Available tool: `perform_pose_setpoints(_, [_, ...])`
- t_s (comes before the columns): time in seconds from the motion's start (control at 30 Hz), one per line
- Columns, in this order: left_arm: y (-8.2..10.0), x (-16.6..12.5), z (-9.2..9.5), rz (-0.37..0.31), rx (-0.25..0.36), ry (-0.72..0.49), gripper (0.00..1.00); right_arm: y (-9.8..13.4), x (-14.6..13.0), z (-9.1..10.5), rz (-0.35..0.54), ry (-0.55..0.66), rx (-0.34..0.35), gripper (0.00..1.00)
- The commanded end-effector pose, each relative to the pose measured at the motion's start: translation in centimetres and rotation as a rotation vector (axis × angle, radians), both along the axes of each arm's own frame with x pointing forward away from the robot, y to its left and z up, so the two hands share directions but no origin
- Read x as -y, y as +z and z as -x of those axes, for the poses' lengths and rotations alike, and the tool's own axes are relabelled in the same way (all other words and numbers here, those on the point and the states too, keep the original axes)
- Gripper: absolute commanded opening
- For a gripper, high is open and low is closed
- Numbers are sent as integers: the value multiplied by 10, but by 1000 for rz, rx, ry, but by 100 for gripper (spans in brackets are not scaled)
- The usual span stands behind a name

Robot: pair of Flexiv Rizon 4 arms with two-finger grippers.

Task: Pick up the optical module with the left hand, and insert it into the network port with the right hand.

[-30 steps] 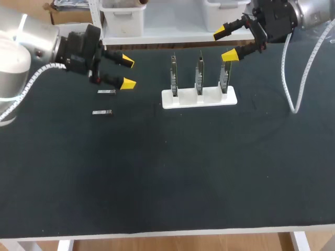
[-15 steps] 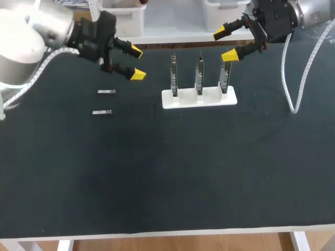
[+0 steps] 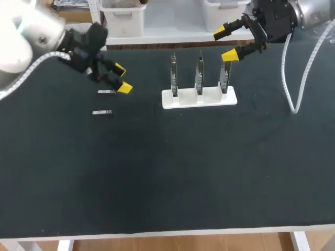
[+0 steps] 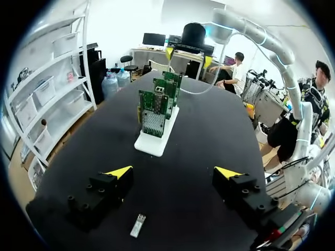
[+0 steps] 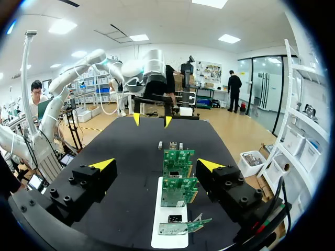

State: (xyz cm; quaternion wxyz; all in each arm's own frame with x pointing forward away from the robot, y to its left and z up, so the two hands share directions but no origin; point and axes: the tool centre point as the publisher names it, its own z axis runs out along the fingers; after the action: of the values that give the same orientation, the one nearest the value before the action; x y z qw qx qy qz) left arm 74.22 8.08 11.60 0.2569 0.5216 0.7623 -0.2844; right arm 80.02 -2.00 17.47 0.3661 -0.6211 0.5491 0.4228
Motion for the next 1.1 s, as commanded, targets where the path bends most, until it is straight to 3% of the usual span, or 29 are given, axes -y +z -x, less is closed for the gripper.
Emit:
perform_pose_setpoints(0.03, [2, -16, 31, 11, 59, 43, 100, 0, 0, 3, 1, -5, 4, 100])
perform_pose_setpoints(0.3, [-8, -35, 32, 45, 113, -1, 100, 0, 0, 3, 1, -5, 4, 100])
perform_pose_setpoints(0.4, [-8, -42, 31, 7, 91, -31, 100, 0, 0, 3, 1, -5, 4, 100])
perform_pose_setpoints(0.57, [-12, -54, 31, -53, -2, -41, 100, 0, 0, 3, 1, -5, 4, 100])
perform_pose_setpoints(1.1, [-11, -55, 30, -34, 1, -48, 100, 0, 0, 3, 1, -5, 4, 100])
